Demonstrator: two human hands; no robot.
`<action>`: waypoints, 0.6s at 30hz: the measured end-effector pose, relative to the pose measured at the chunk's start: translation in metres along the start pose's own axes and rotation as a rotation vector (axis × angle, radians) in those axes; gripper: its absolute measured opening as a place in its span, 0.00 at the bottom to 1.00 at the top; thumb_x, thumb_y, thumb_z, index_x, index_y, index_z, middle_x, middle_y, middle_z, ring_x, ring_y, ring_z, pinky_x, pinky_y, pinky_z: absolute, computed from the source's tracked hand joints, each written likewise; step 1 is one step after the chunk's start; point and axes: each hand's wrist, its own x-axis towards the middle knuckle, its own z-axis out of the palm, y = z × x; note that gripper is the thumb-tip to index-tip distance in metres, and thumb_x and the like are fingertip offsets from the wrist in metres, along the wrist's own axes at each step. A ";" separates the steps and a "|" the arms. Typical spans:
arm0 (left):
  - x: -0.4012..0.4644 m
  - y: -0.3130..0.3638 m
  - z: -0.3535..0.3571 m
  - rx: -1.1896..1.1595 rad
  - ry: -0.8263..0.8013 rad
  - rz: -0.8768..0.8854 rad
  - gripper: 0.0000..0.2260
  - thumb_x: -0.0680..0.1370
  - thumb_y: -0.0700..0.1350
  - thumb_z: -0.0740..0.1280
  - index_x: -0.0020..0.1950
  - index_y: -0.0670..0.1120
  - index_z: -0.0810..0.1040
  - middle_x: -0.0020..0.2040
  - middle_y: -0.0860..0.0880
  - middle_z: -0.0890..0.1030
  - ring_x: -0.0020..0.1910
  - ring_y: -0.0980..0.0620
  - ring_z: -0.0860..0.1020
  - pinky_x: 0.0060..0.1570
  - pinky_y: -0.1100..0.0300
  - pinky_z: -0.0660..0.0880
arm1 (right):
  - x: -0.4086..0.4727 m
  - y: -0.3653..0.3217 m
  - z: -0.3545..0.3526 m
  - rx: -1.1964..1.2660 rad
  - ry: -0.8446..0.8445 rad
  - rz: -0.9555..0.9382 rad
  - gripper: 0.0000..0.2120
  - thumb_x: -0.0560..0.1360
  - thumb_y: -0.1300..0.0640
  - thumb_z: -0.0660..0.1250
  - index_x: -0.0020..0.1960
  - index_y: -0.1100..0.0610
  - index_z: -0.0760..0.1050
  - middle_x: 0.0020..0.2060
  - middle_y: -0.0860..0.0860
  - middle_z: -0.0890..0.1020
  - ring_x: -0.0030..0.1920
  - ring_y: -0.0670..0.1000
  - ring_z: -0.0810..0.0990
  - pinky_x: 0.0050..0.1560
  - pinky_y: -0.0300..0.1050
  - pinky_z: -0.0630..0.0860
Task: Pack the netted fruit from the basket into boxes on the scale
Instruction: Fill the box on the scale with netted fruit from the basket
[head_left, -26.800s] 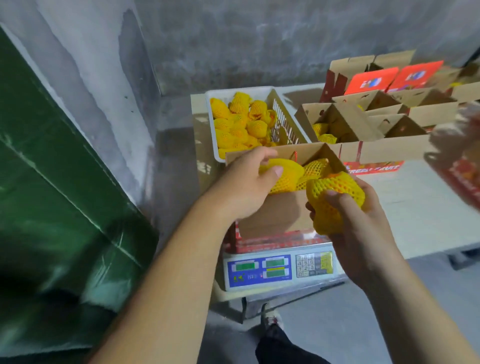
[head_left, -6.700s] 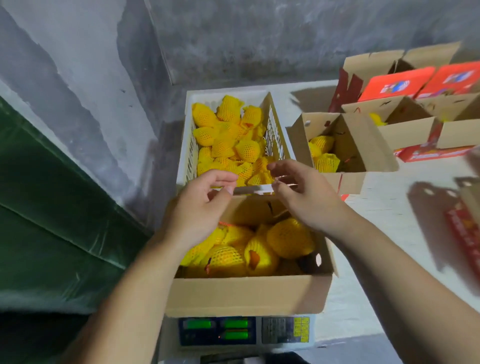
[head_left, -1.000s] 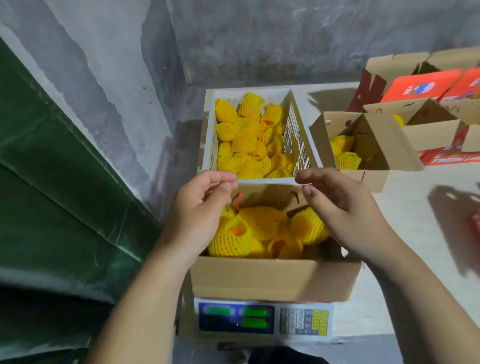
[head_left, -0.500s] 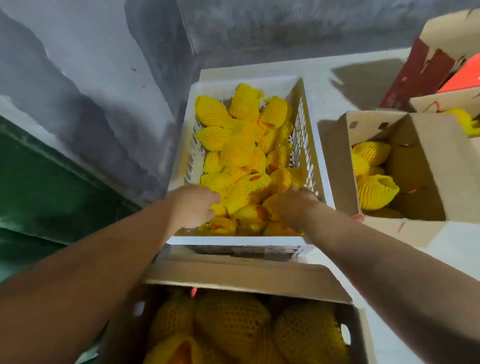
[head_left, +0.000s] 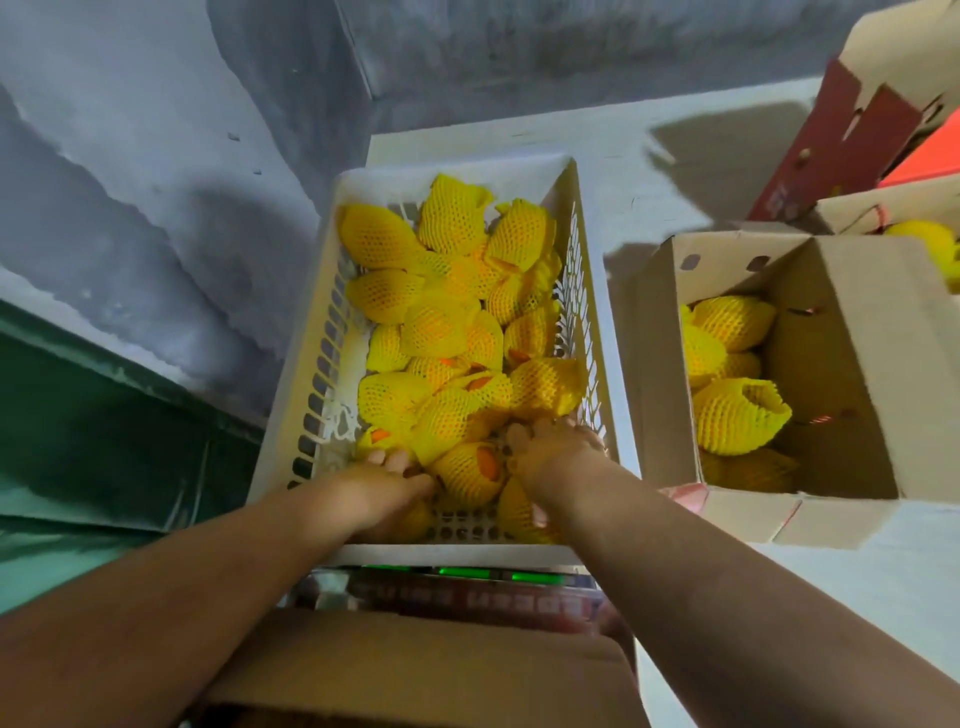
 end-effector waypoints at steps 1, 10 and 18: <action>-0.001 0.000 -0.002 0.019 -0.024 0.005 0.23 0.86 0.59 0.56 0.80 0.54 0.65 0.80 0.44 0.62 0.78 0.39 0.62 0.66 0.51 0.63 | 0.002 0.000 0.000 -0.008 0.029 0.007 0.42 0.76 0.52 0.75 0.82 0.54 0.54 0.79 0.61 0.57 0.79 0.68 0.55 0.77 0.65 0.60; -0.007 -0.004 -0.014 0.014 0.011 -0.126 0.16 0.86 0.40 0.57 0.74 0.44 0.73 0.77 0.43 0.65 0.75 0.38 0.63 0.69 0.48 0.65 | -0.005 -0.009 -0.015 0.070 -0.025 0.091 0.40 0.77 0.55 0.75 0.82 0.52 0.57 0.79 0.59 0.52 0.77 0.73 0.57 0.66 0.67 0.73; -0.014 -0.012 -0.011 -0.044 0.049 -0.036 0.22 0.88 0.52 0.53 0.82 0.50 0.60 0.81 0.39 0.62 0.76 0.36 0.66 0.63 0.50 0.65 | -0.005 -0.007 -0.008 -0.066 0.016 -0.021 0.40 0.75 0.48 0.76 0.80 0.48 0.58 0.80 0.58 0.56 0.73 0.72 0.67 0.68 0.65 0.74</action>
